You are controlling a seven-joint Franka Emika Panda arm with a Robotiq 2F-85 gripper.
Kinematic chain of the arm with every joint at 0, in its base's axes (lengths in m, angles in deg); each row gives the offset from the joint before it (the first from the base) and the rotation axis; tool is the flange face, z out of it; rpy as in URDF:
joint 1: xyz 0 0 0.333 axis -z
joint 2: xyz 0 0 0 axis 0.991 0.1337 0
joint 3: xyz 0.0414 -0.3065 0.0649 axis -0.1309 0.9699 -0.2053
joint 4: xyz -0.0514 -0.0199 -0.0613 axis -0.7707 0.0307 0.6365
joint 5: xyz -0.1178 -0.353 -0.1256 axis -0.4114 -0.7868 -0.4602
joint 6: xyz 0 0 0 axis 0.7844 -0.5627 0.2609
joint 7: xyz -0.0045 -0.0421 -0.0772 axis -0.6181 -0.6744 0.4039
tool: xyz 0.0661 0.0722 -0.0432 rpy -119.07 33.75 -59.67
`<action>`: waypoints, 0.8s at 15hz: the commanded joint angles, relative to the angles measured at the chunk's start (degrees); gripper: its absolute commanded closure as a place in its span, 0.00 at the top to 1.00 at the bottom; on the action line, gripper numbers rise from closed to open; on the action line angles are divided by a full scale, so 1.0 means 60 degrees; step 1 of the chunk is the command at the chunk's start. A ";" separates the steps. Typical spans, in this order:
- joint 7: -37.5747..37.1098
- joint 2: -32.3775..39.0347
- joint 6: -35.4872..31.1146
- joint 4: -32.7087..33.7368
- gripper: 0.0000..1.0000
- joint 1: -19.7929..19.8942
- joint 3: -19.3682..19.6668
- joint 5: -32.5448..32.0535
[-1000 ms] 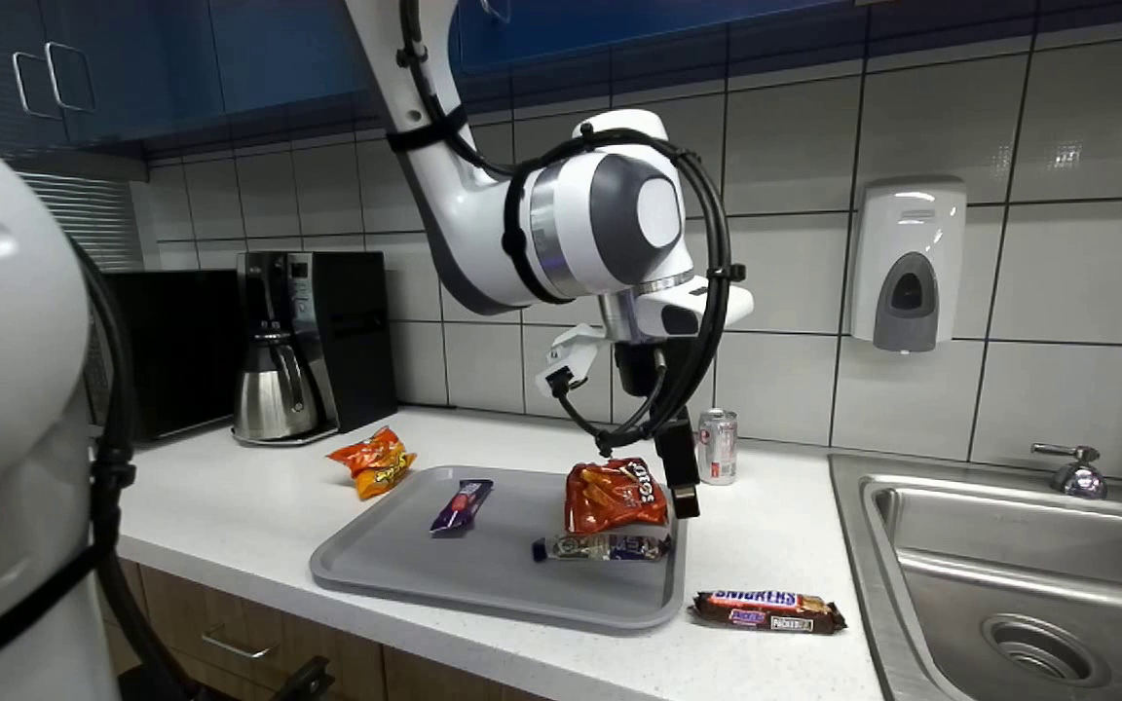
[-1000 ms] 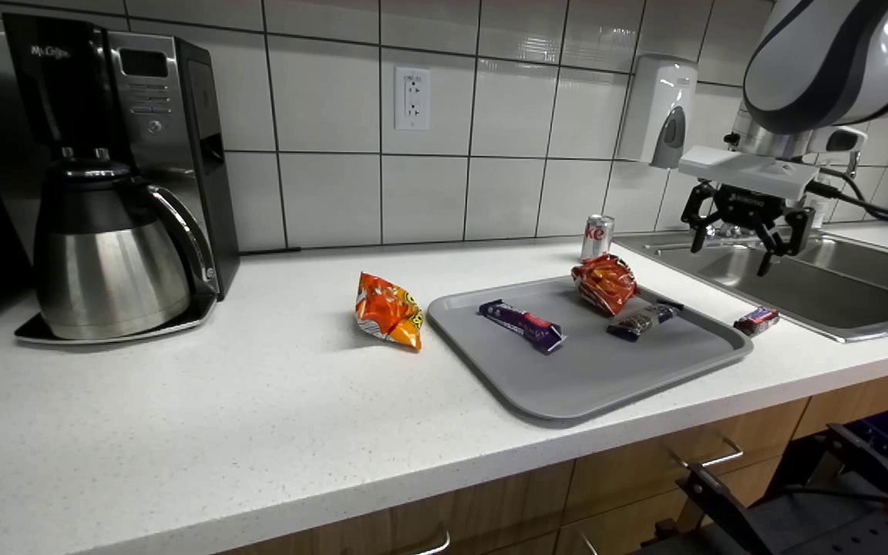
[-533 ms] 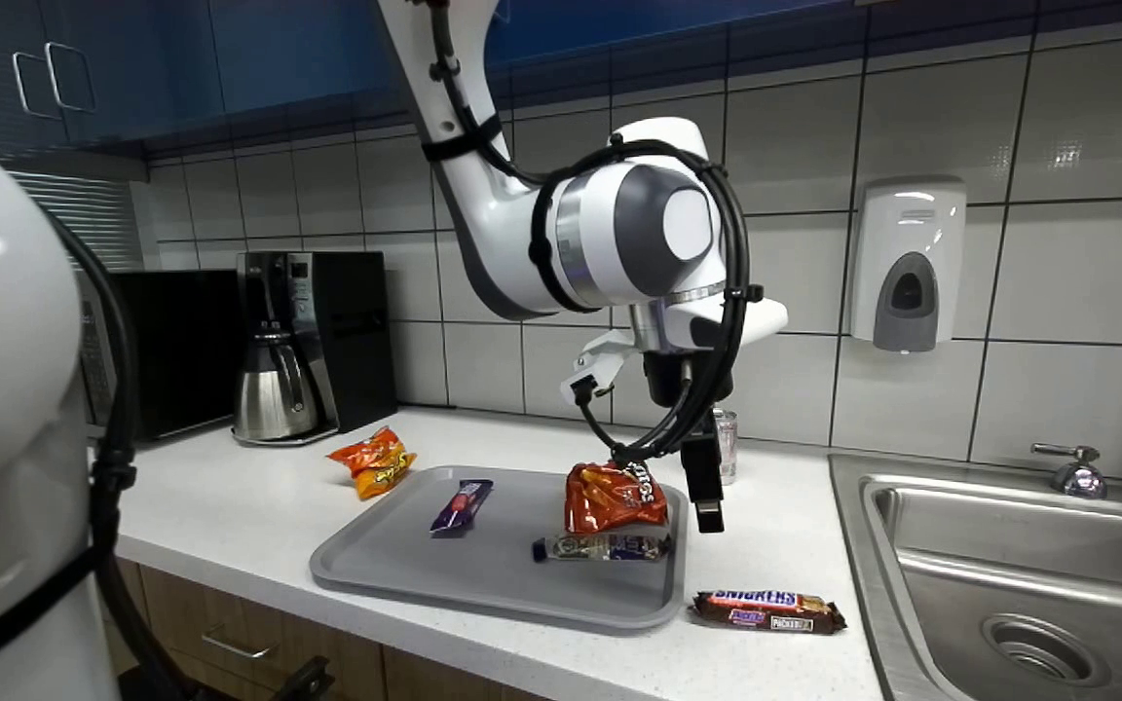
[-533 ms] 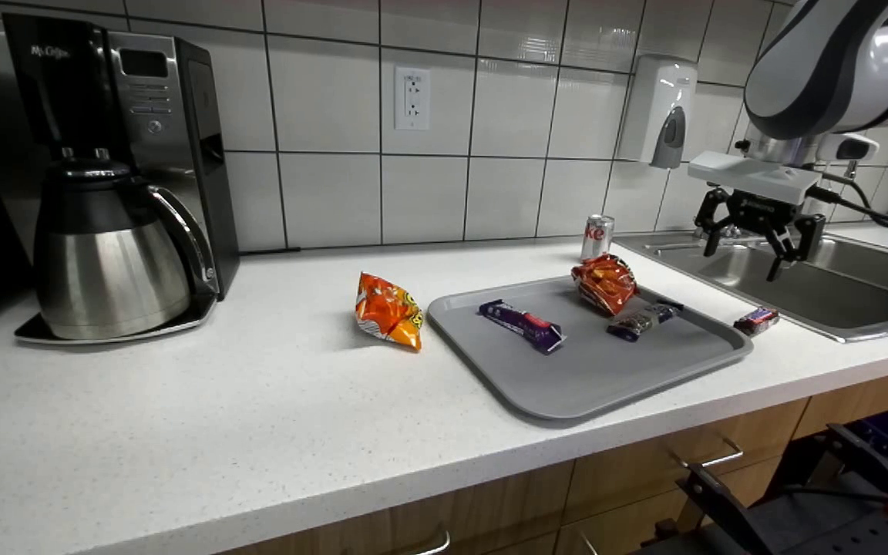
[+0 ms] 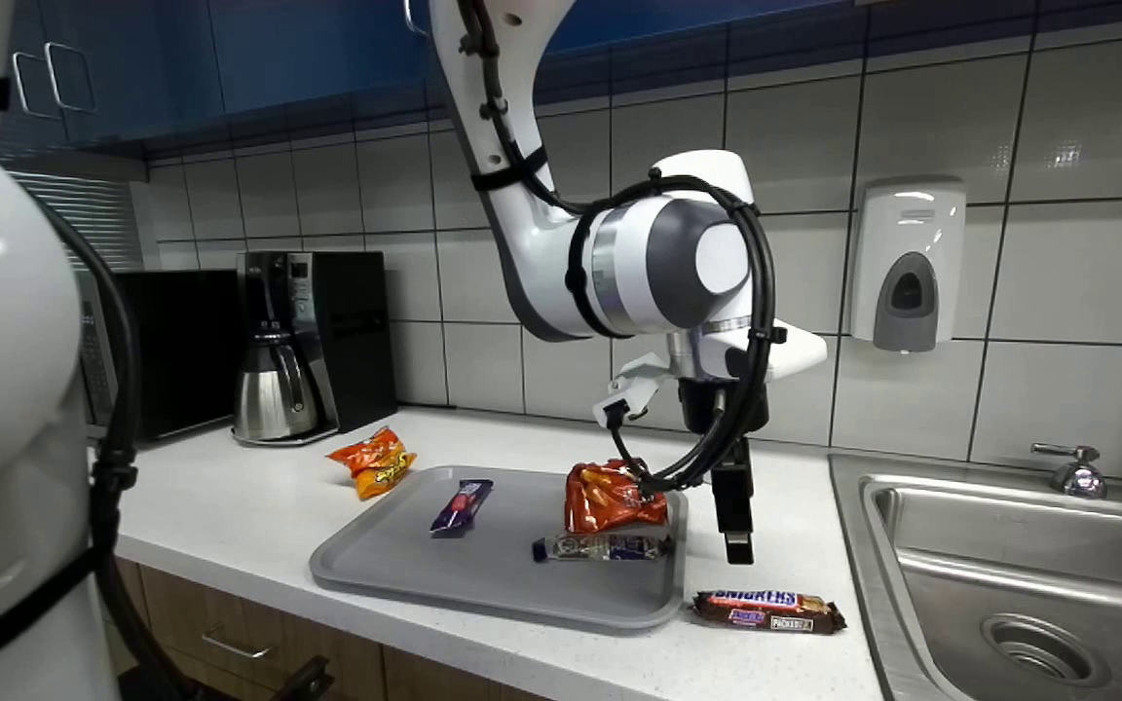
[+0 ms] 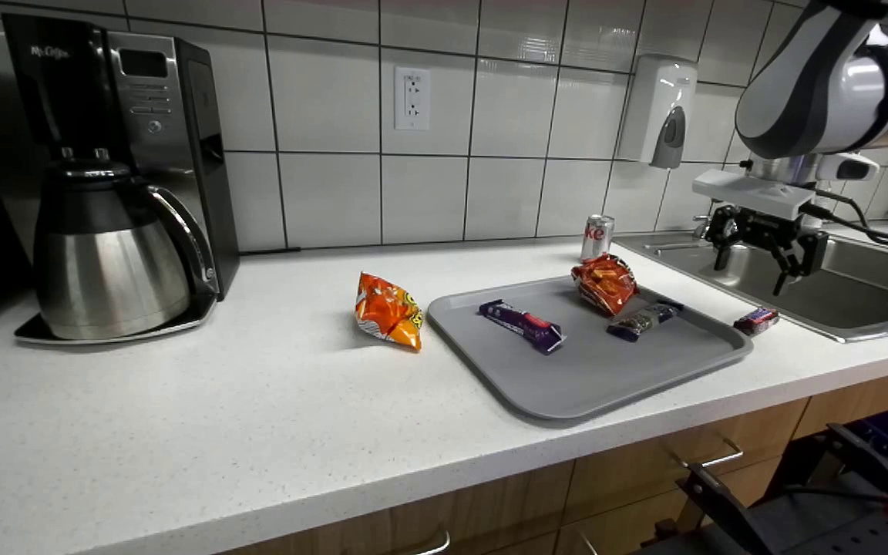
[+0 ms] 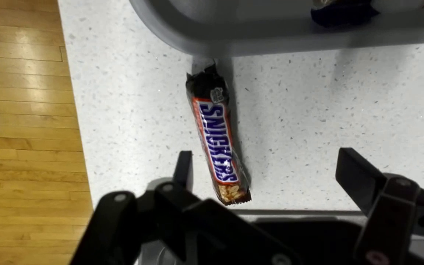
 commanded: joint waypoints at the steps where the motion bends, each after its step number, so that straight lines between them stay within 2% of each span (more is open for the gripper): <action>1: 0.0511 0.0524 0.0034 0.0462 1.00 -0.0022 0.0121 0.0614; 7: 0.1041 0.1254 0.0109 0.0950 1.00 -0.0051 0.0238 0.1296; 12: 0.1469 0.1496 0.0057 0.0943 1.00 -0.0161 0.0303 0.1453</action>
